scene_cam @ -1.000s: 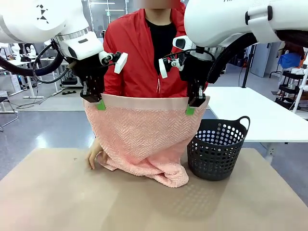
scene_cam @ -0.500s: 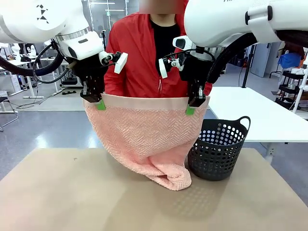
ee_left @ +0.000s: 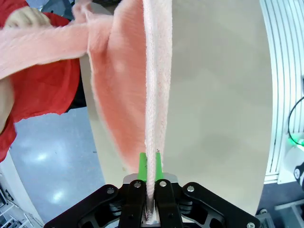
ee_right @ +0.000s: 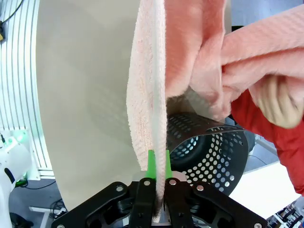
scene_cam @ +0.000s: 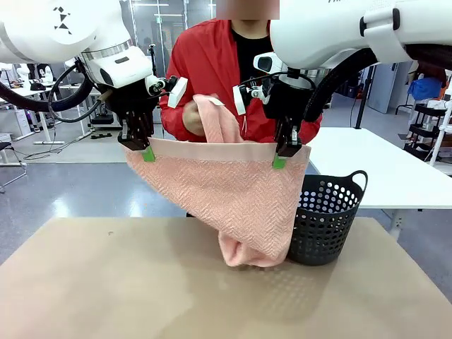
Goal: Fold the towel.
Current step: Release the end of the 100 cm Hotel Towel you were holding and grab the top end of the folded side.
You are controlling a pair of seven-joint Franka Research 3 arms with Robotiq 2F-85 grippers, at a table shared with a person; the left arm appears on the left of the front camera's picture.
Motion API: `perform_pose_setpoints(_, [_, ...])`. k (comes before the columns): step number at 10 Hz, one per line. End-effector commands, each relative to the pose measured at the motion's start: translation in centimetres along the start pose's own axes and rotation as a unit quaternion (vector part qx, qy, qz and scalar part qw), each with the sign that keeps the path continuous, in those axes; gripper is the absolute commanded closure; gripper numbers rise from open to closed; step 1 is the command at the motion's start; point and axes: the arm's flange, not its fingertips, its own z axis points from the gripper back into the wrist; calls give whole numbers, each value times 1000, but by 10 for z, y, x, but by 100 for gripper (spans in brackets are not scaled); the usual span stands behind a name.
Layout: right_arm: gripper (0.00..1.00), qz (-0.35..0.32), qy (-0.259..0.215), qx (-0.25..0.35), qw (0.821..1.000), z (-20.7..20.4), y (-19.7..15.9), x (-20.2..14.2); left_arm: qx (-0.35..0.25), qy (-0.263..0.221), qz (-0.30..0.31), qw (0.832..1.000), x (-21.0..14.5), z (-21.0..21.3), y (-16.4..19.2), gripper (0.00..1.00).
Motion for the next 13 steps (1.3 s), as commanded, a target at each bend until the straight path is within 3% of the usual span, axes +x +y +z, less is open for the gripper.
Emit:
perform_pose_setpoints(1, [100, 2, 0, 0, 1000, 0, 0, -1, -1, 0, 0, 1000, -1, 1, 0, 100])
perform_pose_setpoints(13, [100, 2, 0, 0, 1000, 0, 0, -1, -1, 0, 0, 1000, -1, 1, 0, 100])
